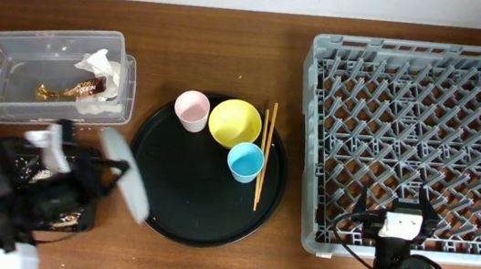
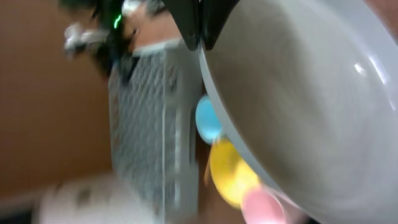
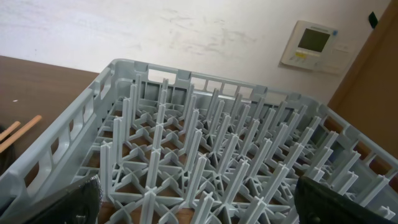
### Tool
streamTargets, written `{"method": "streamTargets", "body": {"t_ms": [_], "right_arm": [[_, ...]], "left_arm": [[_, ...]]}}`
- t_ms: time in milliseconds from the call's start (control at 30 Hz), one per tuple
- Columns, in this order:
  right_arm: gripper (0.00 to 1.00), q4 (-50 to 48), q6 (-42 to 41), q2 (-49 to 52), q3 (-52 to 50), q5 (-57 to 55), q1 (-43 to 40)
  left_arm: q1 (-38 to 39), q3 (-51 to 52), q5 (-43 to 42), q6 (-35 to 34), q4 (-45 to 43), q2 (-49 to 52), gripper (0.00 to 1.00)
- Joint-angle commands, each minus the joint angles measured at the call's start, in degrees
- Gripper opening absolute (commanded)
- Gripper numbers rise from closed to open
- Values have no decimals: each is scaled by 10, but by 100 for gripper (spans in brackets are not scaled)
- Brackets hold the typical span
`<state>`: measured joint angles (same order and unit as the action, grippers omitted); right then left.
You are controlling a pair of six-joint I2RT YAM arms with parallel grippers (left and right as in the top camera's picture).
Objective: Sort waste into correct bins and load items into the dishwasher rack
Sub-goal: 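Set the empty white plate back on the round tray, then grasp the white plate with the right gripper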
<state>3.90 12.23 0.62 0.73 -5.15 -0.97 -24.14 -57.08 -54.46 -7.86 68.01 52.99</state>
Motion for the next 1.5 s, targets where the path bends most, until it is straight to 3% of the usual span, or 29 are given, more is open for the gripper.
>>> {"method": "streamTargets", "body": {"t_ms": [0,133,267,400,667,733,800,1033,1167,1233,1333,1367,1400,1467], "right_arm": [[99,2,0,-4,-4,-9,2],[99,2,0,-4,-4,-9,2],[99,2,0,-4,-4,-9,2],[99,2,0,-4,-4,-9,2],[99,2,0,-4,-4,-9,2],[99,2,0,-4,-4,-9,2],[99,2,0,-4,-4,-9,2],[98,2,0,-4,-4,-9,2],[99,2,0,-4,-4,-9,2],[99,2,0,-4,-4,-9,2],[99,2,0,-4,-4,-9,2],[99,2,0,-4,-4,-9,2],[99,2,0,-4,-4,-9,2],[99,2,0,-4,-4,-9,2]], "left_arm": [[141,-1,96,2,9,-12,1],[300,-1,280,-88,1,-2,1],[421,0,368,-156,-40,49,1],[515,-1,438,-161,-108,152,1],[565,-1,505,-172,-122,330,1],[565,-1,504,-172,-122,337,20],[565,-8,504,-172,-120,337,46],[564,-116,535,-170,-47,320,47],[533,-186,593,-194,17,261,47],[456,-199,629,-214,39,203,51],[289,-199,633,-215,67,134,77],[245,-199,633,-215,76,120,92],[208,-199,633,-215,84,110,99],[122,-199,632,-215,115,90,99]]}}
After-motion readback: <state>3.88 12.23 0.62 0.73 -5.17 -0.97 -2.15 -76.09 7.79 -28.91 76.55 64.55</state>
